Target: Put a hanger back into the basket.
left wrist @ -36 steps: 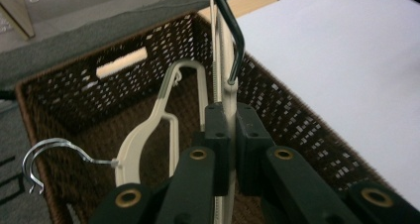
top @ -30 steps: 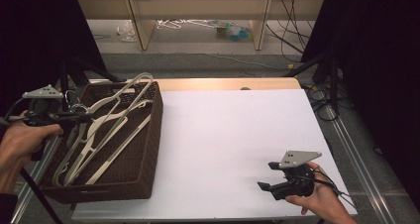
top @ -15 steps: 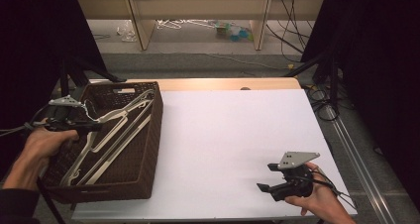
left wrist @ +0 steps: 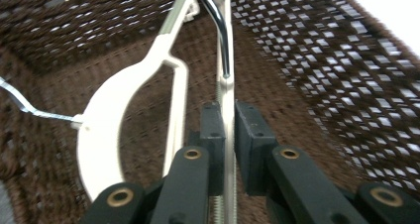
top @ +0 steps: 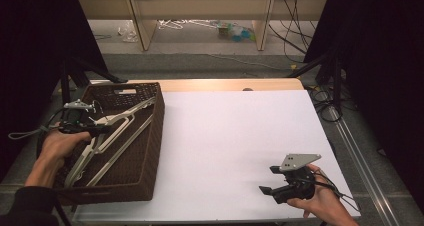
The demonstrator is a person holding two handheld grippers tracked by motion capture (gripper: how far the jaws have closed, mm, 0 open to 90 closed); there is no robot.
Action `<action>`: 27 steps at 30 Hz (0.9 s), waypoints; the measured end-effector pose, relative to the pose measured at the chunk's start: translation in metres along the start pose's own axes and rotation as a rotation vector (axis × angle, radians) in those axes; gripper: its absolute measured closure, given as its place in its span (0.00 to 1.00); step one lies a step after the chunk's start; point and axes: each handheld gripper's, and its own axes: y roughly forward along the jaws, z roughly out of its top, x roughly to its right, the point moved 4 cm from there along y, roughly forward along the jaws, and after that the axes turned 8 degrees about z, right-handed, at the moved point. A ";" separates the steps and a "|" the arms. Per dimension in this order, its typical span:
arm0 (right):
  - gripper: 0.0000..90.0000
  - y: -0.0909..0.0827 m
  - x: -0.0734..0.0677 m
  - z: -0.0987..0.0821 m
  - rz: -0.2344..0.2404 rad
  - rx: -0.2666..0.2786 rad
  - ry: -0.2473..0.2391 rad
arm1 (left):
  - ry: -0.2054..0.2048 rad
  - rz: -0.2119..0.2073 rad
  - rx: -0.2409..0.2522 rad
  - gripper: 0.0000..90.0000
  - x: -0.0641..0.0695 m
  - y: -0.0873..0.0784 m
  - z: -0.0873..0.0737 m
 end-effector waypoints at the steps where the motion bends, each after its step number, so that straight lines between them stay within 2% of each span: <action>1: 0.30 0.000 0.000 0.000 0.002 -0.002 0.000 | -0.012 0.012 0.004 0.90 -0.002 0.002 -0.002; 10: 0.30 0.001 0.000 -0.001 -0.001 -0.004 -0.001 | -0.070 0.080 0.012 0.86 -0.016 0.006 -0.012; 14: 0.30 0.001 0.000 -0.001 0.000 -0.006 0.005 | -0.102 0.087 0.009 0.82 -0.021 0.008 -0.017; 15: 0.30 0.001 0.000 -0.001 -0.001 -0.007 0.004 | -0.099 0.086 0.004 0.81 -0.022 0.008 -0.018; 17: 0.30 0.001 0.000 -0.001 -0.001 -0.006 0.000 | -0.114 0.091 0.027 0.79 -0.023 0.009 -0.020; 19: 0.30 0.001 0.001 -0.001 -0.005 -0.006 -0.003 | -0.118 0.106 -0.009 0.75 -0.026 0.007 -0.023; 21: 0.30 0.001 0.001 -0.001 -0.008 -0.006 -0.005 | -0.125 0.115 0.006 0.74 -0.028 0.008 -0.026; 24: 0.30 0.001 0.000 -0.001 -0.004 -0.009 0.004 | -0.151 0.141 -0.030 0.68 -0.033 0.005 -0.032; 27: 0.30 0.000 0.000 -0.001 -0.004 -0.010 0.003 | -0.159 0.152 -0.017 0.67 -0.037 -0.002 -0.035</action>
